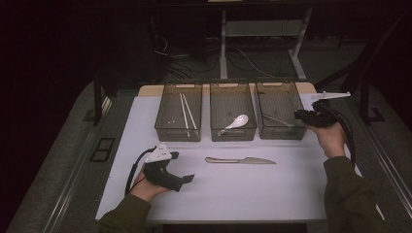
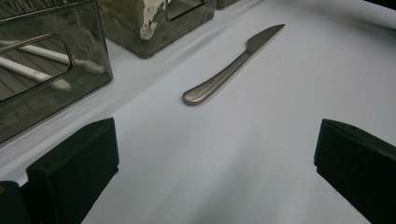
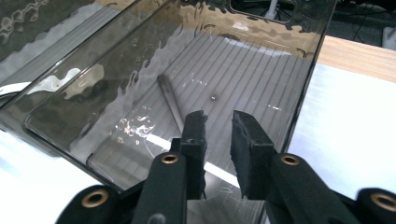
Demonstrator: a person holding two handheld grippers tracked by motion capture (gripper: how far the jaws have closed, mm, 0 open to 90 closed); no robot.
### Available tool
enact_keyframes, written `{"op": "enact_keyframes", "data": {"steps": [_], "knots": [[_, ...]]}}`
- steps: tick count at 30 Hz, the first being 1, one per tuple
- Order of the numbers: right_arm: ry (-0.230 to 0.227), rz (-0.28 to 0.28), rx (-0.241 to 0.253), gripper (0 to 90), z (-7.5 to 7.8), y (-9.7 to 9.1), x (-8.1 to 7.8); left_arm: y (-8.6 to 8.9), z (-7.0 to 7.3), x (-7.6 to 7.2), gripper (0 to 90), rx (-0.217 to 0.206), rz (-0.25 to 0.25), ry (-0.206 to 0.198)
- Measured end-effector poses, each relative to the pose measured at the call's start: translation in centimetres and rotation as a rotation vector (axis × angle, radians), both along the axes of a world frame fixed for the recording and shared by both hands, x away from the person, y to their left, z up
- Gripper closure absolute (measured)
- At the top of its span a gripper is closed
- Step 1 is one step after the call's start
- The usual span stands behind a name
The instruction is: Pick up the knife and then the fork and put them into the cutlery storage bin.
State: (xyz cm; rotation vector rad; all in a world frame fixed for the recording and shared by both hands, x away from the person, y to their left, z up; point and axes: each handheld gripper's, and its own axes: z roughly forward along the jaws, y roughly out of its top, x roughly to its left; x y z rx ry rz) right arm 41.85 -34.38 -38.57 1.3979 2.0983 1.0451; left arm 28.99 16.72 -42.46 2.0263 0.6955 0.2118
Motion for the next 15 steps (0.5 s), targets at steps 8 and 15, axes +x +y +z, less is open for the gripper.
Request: {"op": "enact_keyframes", "data": {"steps": [8,15], "knots": [[-0.001,0.011,0.032,68.4,-0.2,-0.5,-0.2,0.0,0.0,0.0,0.0,-0.001,-0.001,0.000],[-0.028,0.040,0.080,47.9,0.8,-0.6,-0.8,0.0,0.0,0.0,0.0,-0.001,-0.002,0.004]]}}
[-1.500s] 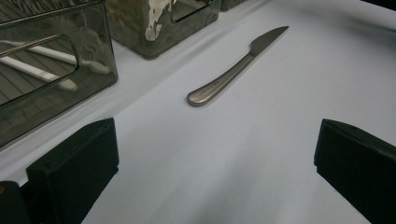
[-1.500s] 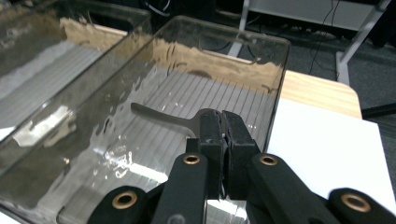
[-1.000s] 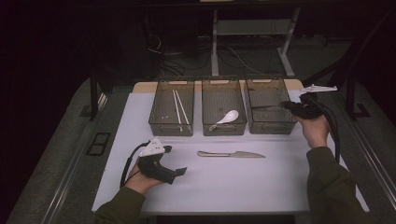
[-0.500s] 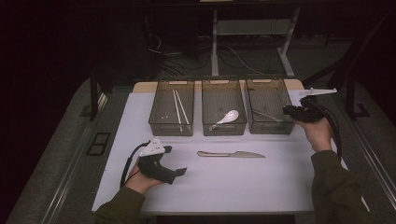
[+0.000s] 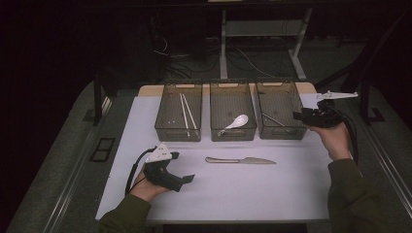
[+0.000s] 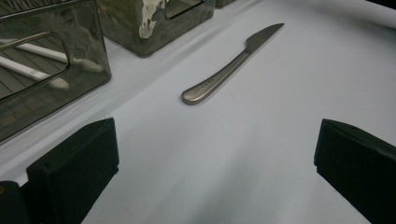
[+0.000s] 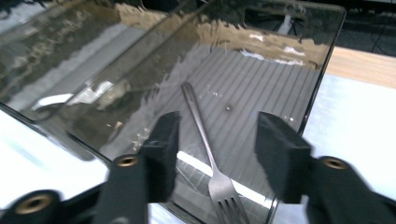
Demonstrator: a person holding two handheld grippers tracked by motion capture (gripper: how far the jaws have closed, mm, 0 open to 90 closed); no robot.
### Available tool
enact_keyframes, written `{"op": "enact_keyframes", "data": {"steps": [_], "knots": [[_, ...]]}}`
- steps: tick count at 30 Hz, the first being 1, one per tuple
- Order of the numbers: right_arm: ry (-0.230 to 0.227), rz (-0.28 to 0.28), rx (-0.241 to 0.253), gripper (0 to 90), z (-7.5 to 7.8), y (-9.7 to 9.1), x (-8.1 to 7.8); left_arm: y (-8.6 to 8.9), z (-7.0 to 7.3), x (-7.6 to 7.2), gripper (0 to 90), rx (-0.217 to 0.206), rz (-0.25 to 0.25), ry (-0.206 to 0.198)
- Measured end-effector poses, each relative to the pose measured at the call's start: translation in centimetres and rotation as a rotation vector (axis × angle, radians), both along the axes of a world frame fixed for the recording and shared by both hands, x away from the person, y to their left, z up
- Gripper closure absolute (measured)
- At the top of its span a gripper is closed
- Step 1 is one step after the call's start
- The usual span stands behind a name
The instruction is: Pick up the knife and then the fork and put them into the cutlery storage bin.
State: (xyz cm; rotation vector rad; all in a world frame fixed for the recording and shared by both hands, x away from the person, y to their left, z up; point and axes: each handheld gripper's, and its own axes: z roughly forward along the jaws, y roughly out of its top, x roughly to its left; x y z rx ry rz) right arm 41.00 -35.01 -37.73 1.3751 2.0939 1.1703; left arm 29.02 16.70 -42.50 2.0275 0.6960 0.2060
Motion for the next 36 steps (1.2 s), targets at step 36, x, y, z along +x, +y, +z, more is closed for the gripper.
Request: {"op": "enact_keyframes", "data": {"steps": [36], "knots": [[0.014,0.317,0.052,29.6,-1.3,4.9,-8.8,-0.6,0.1,0.3,2.3,0.019,-0.035,0.002]]}}
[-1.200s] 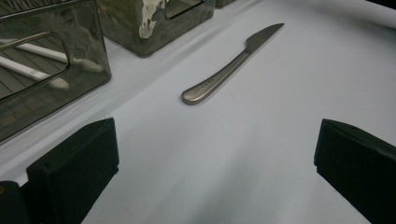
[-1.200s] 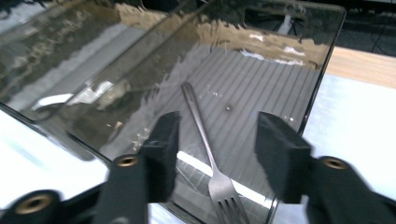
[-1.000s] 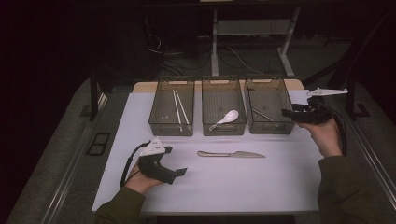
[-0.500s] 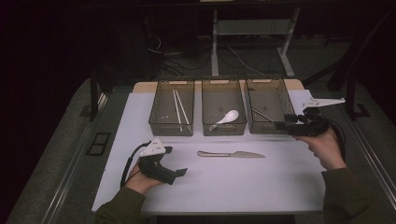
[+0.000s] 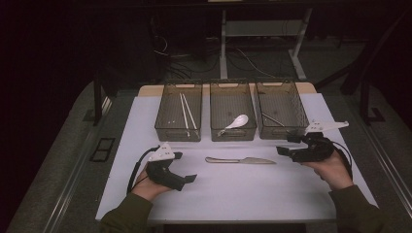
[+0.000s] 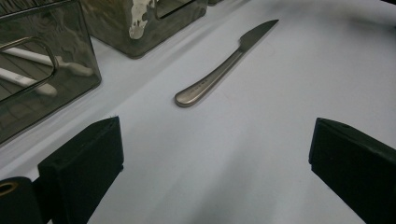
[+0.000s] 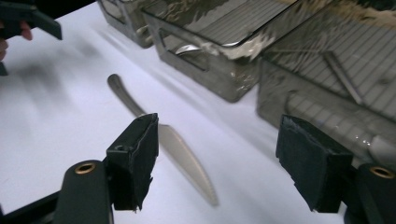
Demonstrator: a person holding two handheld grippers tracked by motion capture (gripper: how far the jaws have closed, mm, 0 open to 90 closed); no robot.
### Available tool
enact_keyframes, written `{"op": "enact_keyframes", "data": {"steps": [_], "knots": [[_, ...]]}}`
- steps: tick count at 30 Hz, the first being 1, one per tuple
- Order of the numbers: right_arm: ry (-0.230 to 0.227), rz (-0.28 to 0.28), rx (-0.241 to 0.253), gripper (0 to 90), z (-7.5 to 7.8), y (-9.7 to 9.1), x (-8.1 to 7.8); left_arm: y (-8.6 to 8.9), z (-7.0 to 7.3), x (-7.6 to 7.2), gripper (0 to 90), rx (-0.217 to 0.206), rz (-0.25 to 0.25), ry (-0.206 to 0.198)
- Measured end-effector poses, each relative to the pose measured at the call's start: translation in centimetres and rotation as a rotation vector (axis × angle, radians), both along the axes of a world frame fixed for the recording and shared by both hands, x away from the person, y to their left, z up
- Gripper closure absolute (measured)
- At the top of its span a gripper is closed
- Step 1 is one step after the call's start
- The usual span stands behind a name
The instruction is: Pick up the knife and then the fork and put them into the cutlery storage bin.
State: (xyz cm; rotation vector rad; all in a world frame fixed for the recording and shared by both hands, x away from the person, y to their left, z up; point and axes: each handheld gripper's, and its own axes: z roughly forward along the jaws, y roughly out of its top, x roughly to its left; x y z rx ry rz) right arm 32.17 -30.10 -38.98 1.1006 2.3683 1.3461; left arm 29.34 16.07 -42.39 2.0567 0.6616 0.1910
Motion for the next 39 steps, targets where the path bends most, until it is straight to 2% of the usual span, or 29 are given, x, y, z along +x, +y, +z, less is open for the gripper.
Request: {"op": "enact_keyframes", "data": {"steps": [9,14,19,29,36,39], "knots": [[0.031,0.043,-0.005,30.5,-1.4,1.5,-1.4,-0.3,0.1,0.3,5.7,0.008,-0.014,-0.002],[0.029,0.088,0.000,34.7,-1.6,2.6,-1.3,-0.4,0.1,0.2,5.7,0.014,-0.020,0.002],[0.052,0.117,-0.008,41.1,-1.8,3.4,-0.6,-0.4,0.0,0.2,5.6,0.009,-0.019,0.001],[0.063,0.172,-0.067,50.3,-1.1,5.4,1.0,-0.4,0.0,0.1,5.6,0.009,-0.019,0.007],[0.075,0.240,-0.147,51.8,-1.1,7.1,2.0,-0.5,0.0,0.1,5.7,0.009,-0.019,0.008],[0.073,0.261,-0.167,54.8,-1.1,7.6,2.4,-0.4,0.0,0.1,5.7,0.009,-0.023,0.008]]}}
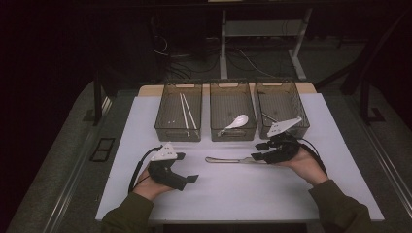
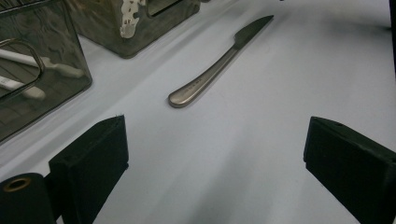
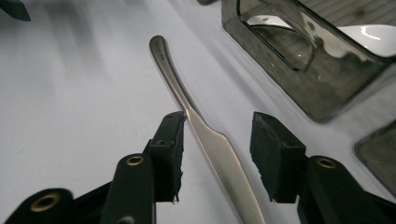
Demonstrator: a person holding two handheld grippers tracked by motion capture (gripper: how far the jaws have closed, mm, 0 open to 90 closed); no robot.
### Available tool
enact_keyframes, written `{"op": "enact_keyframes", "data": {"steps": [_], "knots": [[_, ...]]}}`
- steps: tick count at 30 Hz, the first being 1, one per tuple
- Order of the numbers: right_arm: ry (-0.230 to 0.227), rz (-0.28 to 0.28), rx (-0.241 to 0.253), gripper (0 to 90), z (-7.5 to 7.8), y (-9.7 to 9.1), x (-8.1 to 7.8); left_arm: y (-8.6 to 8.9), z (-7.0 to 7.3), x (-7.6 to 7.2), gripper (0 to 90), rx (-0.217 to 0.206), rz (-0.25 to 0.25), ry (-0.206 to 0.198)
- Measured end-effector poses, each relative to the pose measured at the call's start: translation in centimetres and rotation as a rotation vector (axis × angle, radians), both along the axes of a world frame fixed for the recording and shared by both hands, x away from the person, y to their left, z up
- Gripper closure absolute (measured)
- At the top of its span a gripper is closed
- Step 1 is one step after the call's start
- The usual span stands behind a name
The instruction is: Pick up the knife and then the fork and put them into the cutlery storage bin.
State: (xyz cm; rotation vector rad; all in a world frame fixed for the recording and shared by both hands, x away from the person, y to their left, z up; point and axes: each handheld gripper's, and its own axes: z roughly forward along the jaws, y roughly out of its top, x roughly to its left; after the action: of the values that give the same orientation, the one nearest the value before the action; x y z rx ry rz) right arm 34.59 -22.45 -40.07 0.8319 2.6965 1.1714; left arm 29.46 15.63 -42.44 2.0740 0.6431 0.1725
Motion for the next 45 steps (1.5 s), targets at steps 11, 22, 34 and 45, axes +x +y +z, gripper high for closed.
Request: {"op": "enact_keyframes", "data": {"steps": [11,22,34,45], "knots": [[0.001,0.060,-0.069,62.1,0.1,1.9,1.4,0.0,-0.1,0.0,5.6,0.000,-0.004,0.003],[0.000,0.195,-0.211,67.9,-0.5,4.9,2.8,-0.1,-0.1,0.0,5.7,-0.002,-0.011,0.006],[0.029,0.325,-0.372,71.4,-1.2,8.0,3.5,0.0,0.0,0.0,5.8,-0.004,-0.014,0.005],[0.033,0.382,-0.472,74.6,-2.1,9.9,3.6,0.0,0.0,0.0,5.8,-0.006,-0.014,0.005]]}}
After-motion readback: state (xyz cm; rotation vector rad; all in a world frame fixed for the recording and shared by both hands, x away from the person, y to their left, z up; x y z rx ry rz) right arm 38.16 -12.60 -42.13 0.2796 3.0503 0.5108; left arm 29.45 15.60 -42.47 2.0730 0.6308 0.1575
